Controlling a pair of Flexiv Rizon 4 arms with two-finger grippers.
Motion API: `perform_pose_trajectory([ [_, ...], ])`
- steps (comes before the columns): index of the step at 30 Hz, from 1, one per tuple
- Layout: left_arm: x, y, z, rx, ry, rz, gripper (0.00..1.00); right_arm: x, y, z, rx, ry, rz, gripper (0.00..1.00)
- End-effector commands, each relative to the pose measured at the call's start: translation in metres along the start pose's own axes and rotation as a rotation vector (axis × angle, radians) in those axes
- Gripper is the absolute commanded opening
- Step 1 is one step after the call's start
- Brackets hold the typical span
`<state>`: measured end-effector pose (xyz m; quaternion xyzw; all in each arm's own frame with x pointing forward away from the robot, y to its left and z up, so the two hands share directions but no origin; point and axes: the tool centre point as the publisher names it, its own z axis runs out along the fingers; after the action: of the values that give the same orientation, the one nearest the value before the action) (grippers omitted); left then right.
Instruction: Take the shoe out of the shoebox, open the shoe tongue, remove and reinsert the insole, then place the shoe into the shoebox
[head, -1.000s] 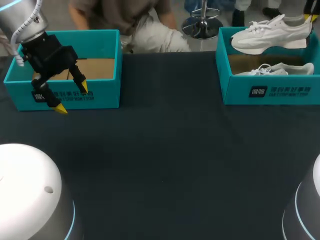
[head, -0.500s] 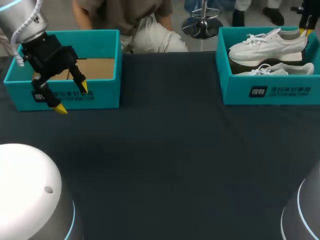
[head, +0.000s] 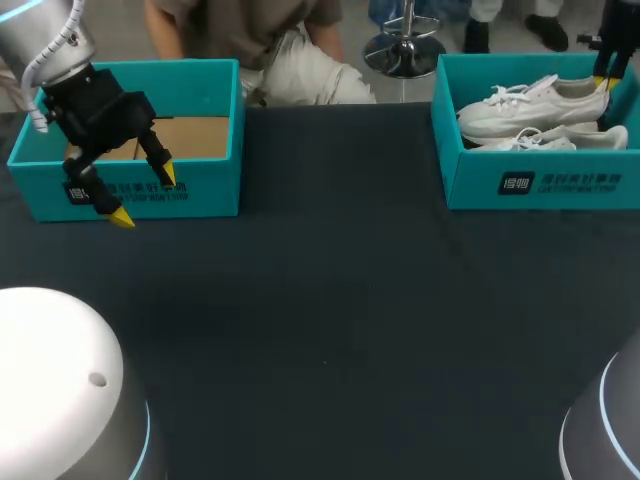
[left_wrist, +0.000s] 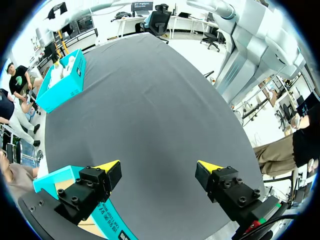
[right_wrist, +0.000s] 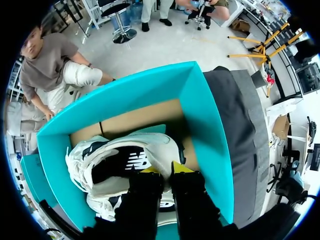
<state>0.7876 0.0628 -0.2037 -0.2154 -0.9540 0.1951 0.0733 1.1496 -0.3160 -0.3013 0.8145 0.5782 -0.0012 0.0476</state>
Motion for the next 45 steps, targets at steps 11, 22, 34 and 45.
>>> perform_pose_trajectory([
  [11, 0.000, 0.000, 0.000, -0.002, 0.001, 0.000, 1.00, 0.002, -0.006, 0.011, 0.012, 0.009, 0.013, 0.50],
  [22, 0.000, 0.000, 0.000, -0.002, 0.001, 0.000, 1.00, 0.004, -0.011, -0.012, -0.019, 0.024, 0.018, 1.00],
  [34, -0.023, -0.001, -0.030, -0.095, -0.114, -0.192, 1.00, 0.047, -0.046, -0.071, -0.046, 0.120, -0.063, 1.00],
  [45, -0.053, 0.021, -0.064, -0.180, -0.200, -0.513, 1.00, 0.083, -0.085, -0.096, -0.049, 0.171, -0.099, 1.00],
])
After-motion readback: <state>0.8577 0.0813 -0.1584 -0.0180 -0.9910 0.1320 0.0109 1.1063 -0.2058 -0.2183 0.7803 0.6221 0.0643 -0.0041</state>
